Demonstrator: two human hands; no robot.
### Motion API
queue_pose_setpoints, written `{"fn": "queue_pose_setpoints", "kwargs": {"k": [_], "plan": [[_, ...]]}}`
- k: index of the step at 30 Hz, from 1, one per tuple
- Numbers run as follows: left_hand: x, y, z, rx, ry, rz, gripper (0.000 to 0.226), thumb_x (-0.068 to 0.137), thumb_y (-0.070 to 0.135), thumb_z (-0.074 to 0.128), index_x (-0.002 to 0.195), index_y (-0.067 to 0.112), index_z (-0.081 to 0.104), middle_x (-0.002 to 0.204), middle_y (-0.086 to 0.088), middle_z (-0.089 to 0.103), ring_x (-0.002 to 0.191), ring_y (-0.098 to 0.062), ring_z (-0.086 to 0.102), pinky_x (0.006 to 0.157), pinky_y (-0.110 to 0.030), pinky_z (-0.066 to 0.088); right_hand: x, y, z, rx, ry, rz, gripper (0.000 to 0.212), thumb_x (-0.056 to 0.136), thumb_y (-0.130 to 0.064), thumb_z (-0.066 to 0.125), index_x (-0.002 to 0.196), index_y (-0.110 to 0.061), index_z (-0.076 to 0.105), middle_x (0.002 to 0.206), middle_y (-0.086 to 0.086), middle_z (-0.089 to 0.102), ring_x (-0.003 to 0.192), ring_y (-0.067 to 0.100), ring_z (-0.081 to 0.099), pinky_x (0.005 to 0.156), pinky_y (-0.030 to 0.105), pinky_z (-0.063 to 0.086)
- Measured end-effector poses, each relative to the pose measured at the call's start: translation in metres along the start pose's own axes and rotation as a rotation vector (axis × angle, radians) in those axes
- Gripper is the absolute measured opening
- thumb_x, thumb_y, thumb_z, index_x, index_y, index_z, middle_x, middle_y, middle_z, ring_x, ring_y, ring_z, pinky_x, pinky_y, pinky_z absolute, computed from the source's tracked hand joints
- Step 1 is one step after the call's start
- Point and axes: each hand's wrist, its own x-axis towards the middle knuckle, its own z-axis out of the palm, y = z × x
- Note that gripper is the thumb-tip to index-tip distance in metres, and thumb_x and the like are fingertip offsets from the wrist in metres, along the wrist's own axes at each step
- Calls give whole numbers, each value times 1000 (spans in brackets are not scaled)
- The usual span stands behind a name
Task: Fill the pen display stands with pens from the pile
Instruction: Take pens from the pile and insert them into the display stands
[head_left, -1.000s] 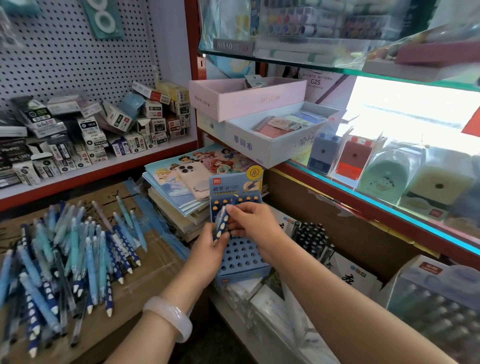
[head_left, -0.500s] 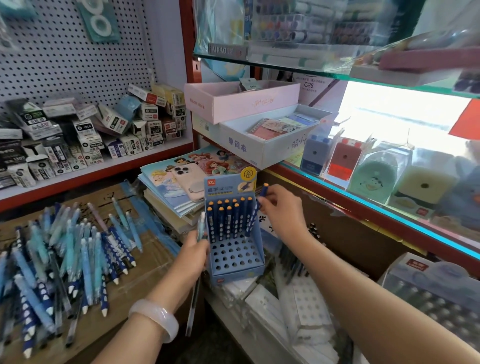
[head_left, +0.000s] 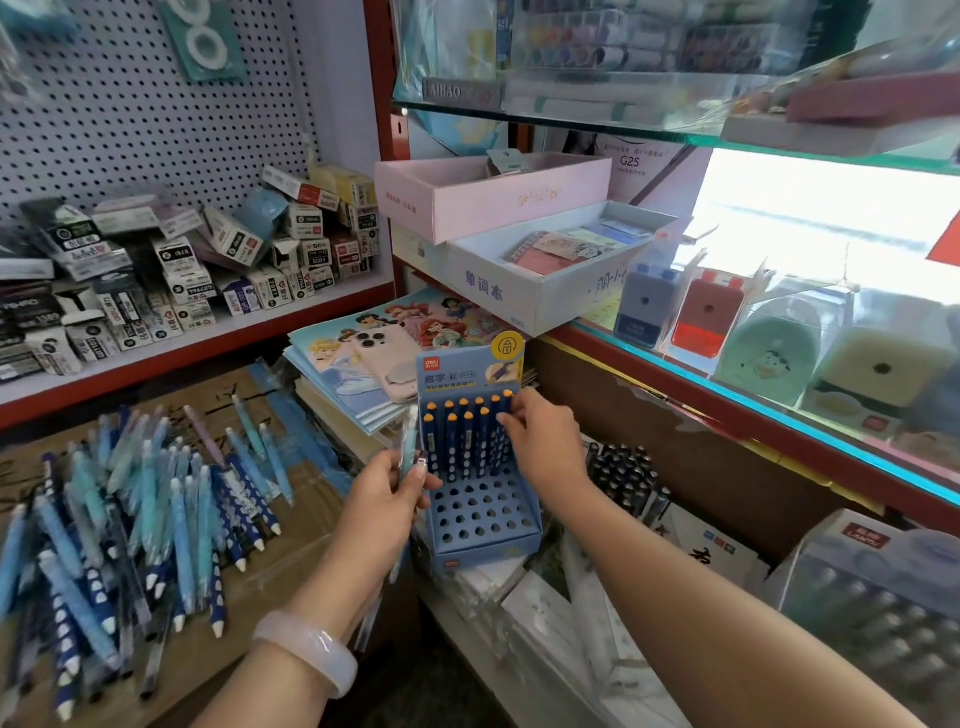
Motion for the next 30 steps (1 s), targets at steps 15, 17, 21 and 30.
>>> {"fn": "queue_pose_setpoints", "kwargs": {"k": [15,17,21,30], "plan": [[-4,7,2,17,9,48,8,98,17,42,97,13,49,85,5,65,83,-5,55,71,-27,39,0,4,17,-137,-83,5,16,96,-20,50,95,-4,54,95,15,65,88,30,59,73,38,49],[-4,9,2,1,6,53,11,97,17,44,102,10,51,88,4,67,88,-5,58,73,-24,41,-2,5,17,-144,-123,38,19,95,-22,52,98,-4,56,98,14,65,93,29,59,76,37,48],[-5,19,3,-99,-5,55,7,95,16,49,97,14,55,92,2,70,90,-8,62,72,-22,44,-16,2,1,21,-55,88,17,92,-26,57,99,-12,63,93,6,68,88,20,64,80,38,54],[-30,61,28,-384,-39,66,15,87,1,58,82,14,54,77,-2,62,52,3,60,45,-11,44,-59,-25,-65,655,-399,-28,28,91,-19,60,118,-12,57,82,1,69,73,10,68,71,27,58]]}}
